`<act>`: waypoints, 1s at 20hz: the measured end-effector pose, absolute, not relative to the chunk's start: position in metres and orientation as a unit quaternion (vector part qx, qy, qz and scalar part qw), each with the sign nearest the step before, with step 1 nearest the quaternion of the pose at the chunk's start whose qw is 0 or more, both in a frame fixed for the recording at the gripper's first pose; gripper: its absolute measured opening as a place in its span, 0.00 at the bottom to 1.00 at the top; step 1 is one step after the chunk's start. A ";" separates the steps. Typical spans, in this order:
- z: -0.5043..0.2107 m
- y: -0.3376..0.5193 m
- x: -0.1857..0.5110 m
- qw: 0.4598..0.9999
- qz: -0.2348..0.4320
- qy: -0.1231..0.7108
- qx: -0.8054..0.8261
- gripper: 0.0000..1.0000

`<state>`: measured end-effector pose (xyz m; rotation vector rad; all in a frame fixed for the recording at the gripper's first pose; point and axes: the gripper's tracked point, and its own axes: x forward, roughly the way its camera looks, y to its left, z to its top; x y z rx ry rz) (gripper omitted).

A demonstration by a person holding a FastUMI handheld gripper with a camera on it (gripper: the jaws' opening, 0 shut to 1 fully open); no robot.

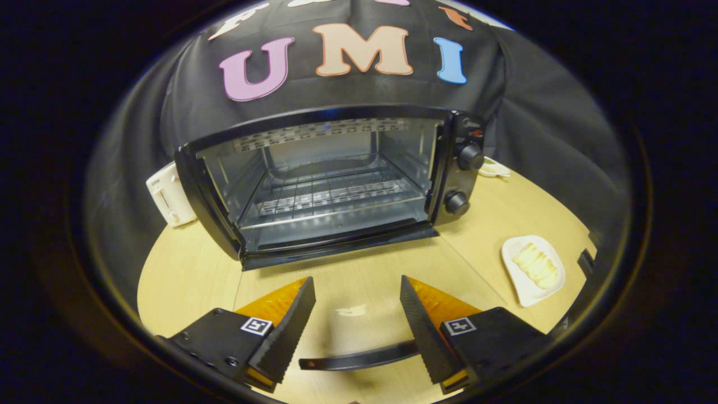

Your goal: Open the toaster oven, put the food inside, and close the toaster oven door.

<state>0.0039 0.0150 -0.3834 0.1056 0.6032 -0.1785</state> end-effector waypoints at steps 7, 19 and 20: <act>-0.339 -0.115 -0.012 0.949 -0.181 0.259 0.011 0.95; -0.409 -0.256 -0.040 0.904 -0.246 0.348 -0.027 0.95; -0.413 -0.254 -0.037 0.906 -0.239 0.349 -0.019 0.95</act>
